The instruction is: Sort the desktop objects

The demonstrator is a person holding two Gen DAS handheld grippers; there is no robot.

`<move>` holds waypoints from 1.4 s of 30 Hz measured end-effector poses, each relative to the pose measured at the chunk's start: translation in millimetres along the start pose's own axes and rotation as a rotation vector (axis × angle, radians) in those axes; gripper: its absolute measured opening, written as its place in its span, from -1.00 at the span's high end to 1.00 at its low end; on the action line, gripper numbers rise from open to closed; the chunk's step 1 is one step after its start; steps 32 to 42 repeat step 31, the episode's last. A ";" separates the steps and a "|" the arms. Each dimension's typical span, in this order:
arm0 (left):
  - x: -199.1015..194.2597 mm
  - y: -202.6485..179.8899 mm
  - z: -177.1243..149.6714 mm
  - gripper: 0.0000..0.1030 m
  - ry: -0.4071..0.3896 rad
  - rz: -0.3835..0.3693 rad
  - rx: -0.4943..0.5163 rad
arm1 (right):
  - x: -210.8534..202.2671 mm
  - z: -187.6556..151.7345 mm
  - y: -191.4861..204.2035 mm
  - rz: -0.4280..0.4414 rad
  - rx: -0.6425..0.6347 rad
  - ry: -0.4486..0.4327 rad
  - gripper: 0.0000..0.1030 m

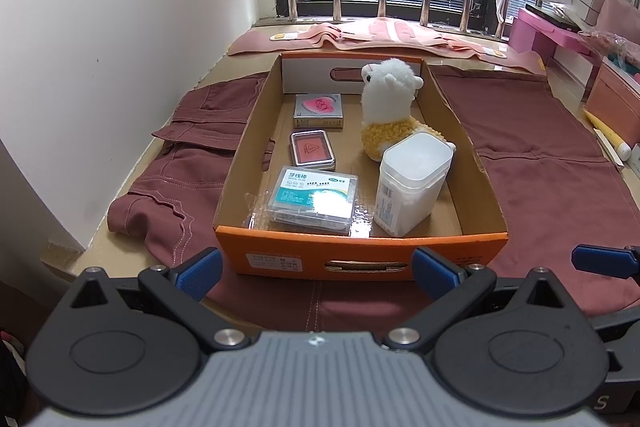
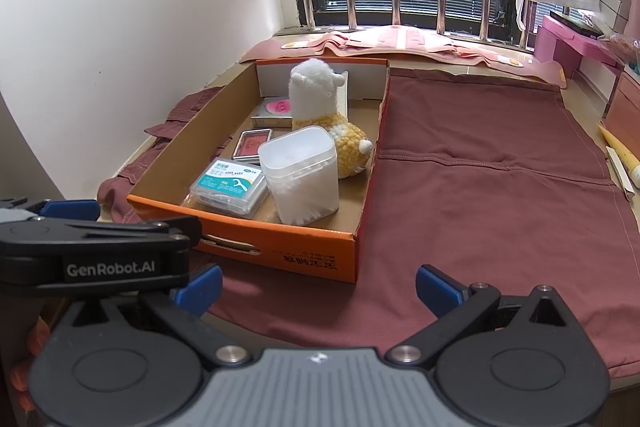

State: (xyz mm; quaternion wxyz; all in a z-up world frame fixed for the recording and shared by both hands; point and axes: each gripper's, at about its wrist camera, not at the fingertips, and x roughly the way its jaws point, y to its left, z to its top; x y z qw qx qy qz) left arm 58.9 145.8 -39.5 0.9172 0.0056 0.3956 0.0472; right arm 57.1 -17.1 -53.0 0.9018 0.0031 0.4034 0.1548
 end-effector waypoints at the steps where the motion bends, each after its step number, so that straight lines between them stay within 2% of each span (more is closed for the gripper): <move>1: 0.1 0.0 0.0 -1.00 0.001 0.000 -0.001 | 0.1 0.0 0.1 0.000 0.000 0.000 -1.00; 42: 1.7 -2.1 1.2 -1.00 -0.012 0.008 0.008 | 3.4 1.3 0.0 -0.005 0.004 0.002 -1.00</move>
